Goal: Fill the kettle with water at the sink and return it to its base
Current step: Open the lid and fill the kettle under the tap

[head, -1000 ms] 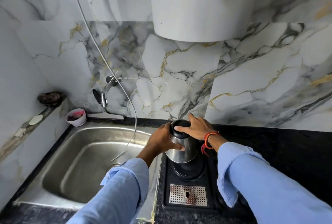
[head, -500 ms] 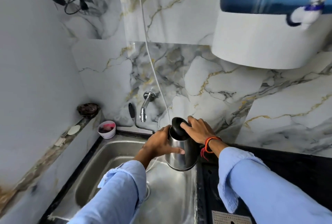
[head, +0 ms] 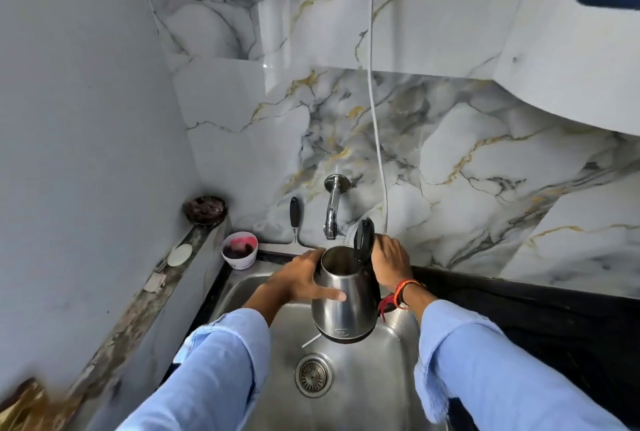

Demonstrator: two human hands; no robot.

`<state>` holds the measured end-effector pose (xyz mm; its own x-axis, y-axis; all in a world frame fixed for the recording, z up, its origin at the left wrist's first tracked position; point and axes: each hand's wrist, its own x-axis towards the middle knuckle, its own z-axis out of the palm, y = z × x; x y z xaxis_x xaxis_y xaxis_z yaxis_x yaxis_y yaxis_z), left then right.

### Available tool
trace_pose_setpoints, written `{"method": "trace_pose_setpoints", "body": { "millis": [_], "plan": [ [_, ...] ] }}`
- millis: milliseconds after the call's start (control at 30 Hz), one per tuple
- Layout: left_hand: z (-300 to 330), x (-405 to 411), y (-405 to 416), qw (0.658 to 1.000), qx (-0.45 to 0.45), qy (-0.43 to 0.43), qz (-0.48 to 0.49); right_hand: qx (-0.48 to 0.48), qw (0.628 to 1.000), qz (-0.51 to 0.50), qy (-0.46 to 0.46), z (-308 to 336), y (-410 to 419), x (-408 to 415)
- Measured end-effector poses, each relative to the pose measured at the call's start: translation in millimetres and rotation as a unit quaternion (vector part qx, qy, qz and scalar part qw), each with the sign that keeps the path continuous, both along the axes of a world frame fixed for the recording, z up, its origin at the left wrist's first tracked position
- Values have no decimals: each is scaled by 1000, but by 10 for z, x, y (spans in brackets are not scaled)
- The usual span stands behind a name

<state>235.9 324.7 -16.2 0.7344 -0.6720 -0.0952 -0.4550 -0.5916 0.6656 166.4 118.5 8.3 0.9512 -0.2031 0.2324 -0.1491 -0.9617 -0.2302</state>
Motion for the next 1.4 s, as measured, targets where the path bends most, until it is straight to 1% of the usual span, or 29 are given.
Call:
{"method": "trace_pose_setpoints", "body": {
  "millis": [100,167,233,300,400,433,500,567,600,667,767,867,1000,1067,1167,1300,1333,1400],
  "plan": [
    [-60,190,59,997,-28,64,45,13,1000,-21,16,-182,80,165],
    [-94,355,30,992,-46,79,85,37,998,-39,17,-303,86,265],
    [-82,510,-55,993,-24,23,116,62,996,-55,20,-410,78,356],
    [-37,618,-206,988,15,-45,145,112,990,-79,17,-501,62,455],
    [71,623,-498,969,66,-149,185,174,979,-109,10,-564,49,553],
    [83,622,-596,961,84,-177,198,176,978,-108,11,-605,38,580],
    [99,626,-724,945,119,-208,221,212,970,-118,-2,-630,27,638],
    [99,651,-786,936,144,-221,234,225,967,-119,4,-656,10,688],
    [97,677,-816,934,151,-223,234,235,964,-121,10,-670,6,716],
    [112,696,-876,934,166,-224,225,265,957,-119,-5,-674,7,743],
    [150,707,-924,940,178,-199,214,287,950,-120,-15,-682,28,762],
    [150,723,-860,944,164,-162,238,329,935,-127,-40,-662,55,763],
    [136,687,-895,941,148,-131,273,352,927,-120,-50,-650,49,778],
    [125,663,-966,943,144,-133,271,357,924,-121,-62,-624,37,785],
    [87,717,-947,952,142,-131,238,352,926,-113,-73,-592,23,780],
    [84,948,-726,986,109,-58,116,351,928,-108,-67,-583,8,746],
    [95,979,-669,988,109,-48,95,349,929,-108,-68,-579,9,742],
    [88,985,-568,992,100,-56,57,346,929,-111,-77,-572,20,743]
  ]
}}
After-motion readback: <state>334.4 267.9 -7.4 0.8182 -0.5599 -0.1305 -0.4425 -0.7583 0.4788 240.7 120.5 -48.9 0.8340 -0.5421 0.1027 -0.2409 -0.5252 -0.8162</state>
